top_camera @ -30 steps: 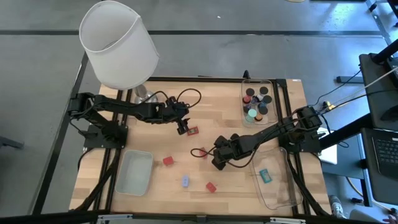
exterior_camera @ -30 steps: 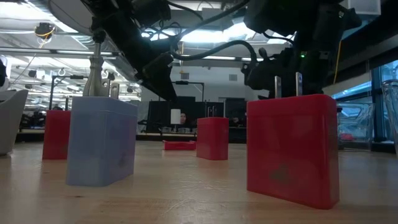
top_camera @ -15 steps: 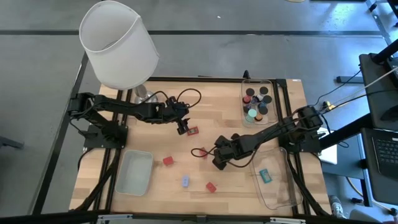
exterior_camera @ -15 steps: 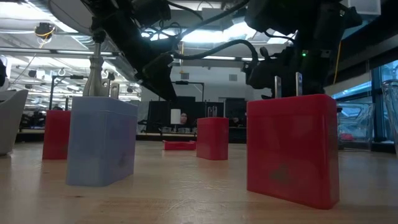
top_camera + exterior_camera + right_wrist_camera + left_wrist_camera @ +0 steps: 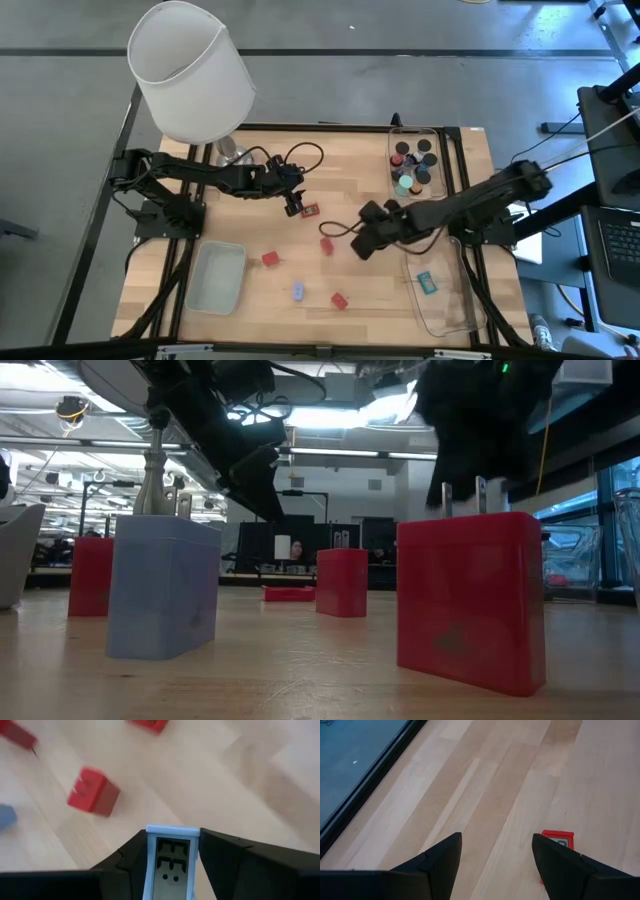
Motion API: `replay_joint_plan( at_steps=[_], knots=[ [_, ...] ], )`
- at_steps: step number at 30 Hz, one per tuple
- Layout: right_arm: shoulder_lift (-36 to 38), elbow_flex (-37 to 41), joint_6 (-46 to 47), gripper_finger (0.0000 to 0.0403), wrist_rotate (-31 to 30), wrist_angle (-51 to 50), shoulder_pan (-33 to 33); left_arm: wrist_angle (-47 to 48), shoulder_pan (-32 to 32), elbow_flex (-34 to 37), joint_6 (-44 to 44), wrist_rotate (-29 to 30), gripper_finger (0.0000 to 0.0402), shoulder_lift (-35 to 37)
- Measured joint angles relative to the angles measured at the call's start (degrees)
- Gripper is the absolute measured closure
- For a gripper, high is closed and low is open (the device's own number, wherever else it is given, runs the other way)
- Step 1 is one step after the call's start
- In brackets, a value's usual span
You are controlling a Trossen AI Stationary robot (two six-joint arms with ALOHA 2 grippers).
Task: Pick & Place Office items
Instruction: Put the light blue digital clock into the bottom transparent bin
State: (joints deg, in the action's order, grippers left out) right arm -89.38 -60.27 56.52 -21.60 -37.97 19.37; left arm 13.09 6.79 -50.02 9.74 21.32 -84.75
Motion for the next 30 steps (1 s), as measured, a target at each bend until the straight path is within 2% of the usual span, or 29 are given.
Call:
replay_joint_plan(
  at_steps=[7, 15, 25, 30],
  knots=[
    [11.5, 0.0, 6.8, 0.0251, -1.9, -9.7, 3.5, 0.0, 0.0, 0.0, 0.0, 0.0, 0.0162, 0.0],
    [18.2, 0.0, 23.8, 0.0251, 0.6, -15.3, 16.1, -0.2, 0.0, 0.0, 0.0, 0.0, 0.0162, 0.0],
    [14.4, -0.1, 50.6, 0.0251, 0.4, -26.6, 29.8, -1.0, 0.0, 0.0, 0.0, 0.0, 0.0162, 0.0],
    [10.2, 0.0, 58.9, 0.025, 5.5, -30.4, 33.2, -1.4, 0.0, 0.0, 0.0, 0.0, 0.0162, 0.0]
  ],
)
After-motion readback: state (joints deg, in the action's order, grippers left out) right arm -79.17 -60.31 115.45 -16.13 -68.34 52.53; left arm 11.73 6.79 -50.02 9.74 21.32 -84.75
